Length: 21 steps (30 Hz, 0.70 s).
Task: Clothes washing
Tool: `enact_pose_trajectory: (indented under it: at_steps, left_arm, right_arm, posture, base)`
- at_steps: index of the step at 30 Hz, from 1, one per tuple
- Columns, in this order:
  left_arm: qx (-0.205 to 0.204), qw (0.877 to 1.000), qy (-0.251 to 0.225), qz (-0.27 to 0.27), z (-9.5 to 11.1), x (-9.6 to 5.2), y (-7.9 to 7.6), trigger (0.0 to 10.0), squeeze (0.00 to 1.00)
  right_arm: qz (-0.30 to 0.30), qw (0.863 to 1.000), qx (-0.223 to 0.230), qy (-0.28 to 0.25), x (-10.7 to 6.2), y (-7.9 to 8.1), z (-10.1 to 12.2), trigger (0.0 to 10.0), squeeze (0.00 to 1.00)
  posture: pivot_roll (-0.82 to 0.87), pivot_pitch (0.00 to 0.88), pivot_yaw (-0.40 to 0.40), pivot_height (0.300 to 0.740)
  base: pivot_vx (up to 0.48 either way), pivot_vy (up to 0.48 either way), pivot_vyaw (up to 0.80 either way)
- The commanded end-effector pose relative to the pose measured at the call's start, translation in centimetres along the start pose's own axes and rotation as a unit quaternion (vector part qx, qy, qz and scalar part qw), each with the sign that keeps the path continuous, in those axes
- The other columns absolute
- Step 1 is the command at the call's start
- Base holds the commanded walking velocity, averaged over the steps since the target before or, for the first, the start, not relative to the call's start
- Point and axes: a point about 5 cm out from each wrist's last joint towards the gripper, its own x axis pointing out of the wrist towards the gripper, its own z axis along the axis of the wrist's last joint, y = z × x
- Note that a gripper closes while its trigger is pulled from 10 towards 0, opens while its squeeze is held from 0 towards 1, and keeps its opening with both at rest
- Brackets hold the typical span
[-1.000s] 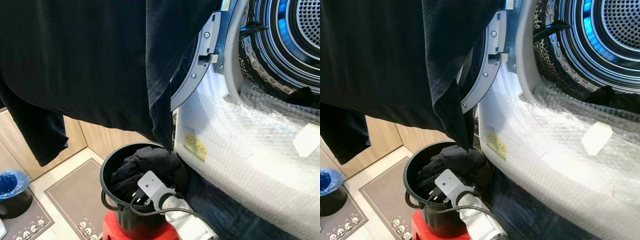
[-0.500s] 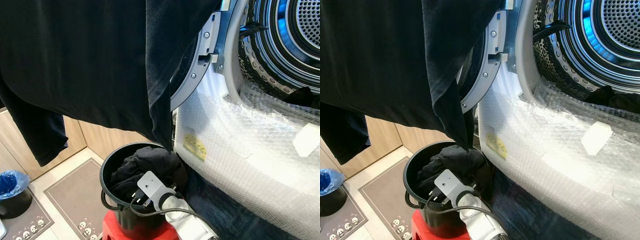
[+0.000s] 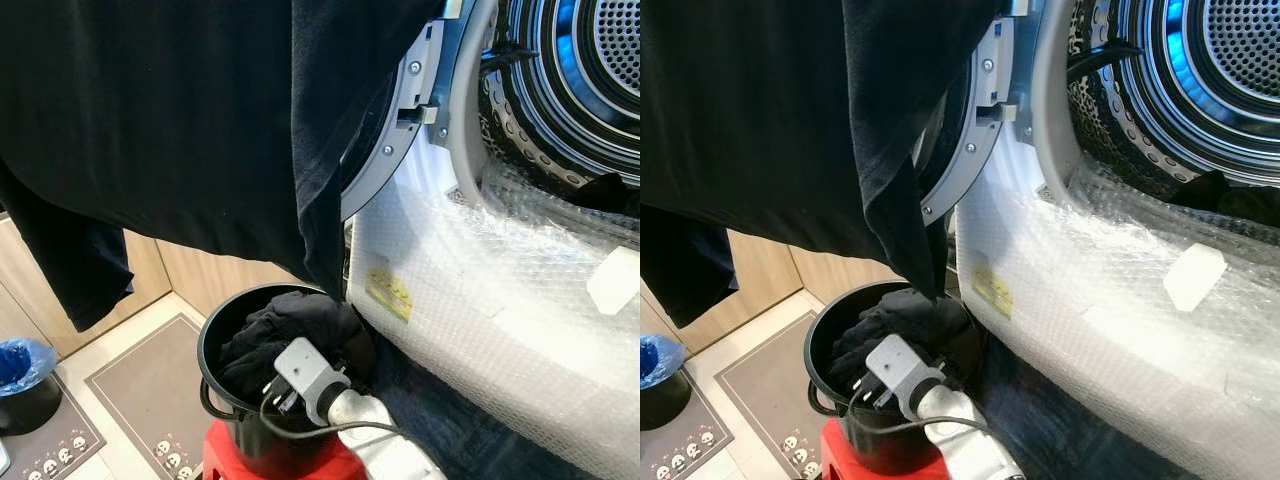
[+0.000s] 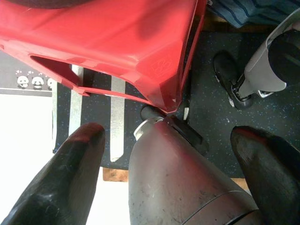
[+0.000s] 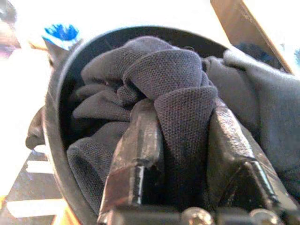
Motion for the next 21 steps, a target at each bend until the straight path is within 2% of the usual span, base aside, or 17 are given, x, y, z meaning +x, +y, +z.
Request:
enact_pose_trajectory:
  at_steps: [1, 4, 12, 21]
  left_arm:
    - [-0.002, 0.999, 0.036, -0.018, -1.8, -0.2, -1.0, 10.0, 0.0]
    - [-0.003, 0.999, 0.036, -0.018, -1.8, -0.2, -1.0, 10.0, 0.0]
    - [-0.008, 0.999, 0.036, -0.018, -1.9, -0.2, -1.0, 10.0, 0.0]
    - [-0.008, 0.999, 0.036, -0.017, -1.9, -0.2, -0.9, 10.0, 0.0]
  right_arm:
    - [0.004, 0.999, 0.006, -0.041, -0.1, -0.2, 1.4, 10.0, 0.0]
    - [0.022, 0.997, 0.013, -0.072, -0.6, -0.4, 1.9, 10.0, 0.0]
    - [0.02, 0.993, 0.027, -0.11, -1.5, -1.0, 2.3, 10.0, 0.0]
    - [0.032, 0.987, 0.017, -0.159, -2.9, -2.2, 3.1, 10.0, 0.0]
  posture:
    - [-0.08, 0.0, -0.013, 0.74]
    - [-0.08, 0.0, -0.012, 0.74]
    - [-0.08, 0.0, -0.009, 0.74]
    - [-0.08, 0.0, -0.005, 0.74]
  base:
    - [0.0, 0.0, 0.0]
    - [0.0, 0.0, 0.0]
    - [0.0, 0.0, 0.0]
    - [0.0, 0.0, 0.0]
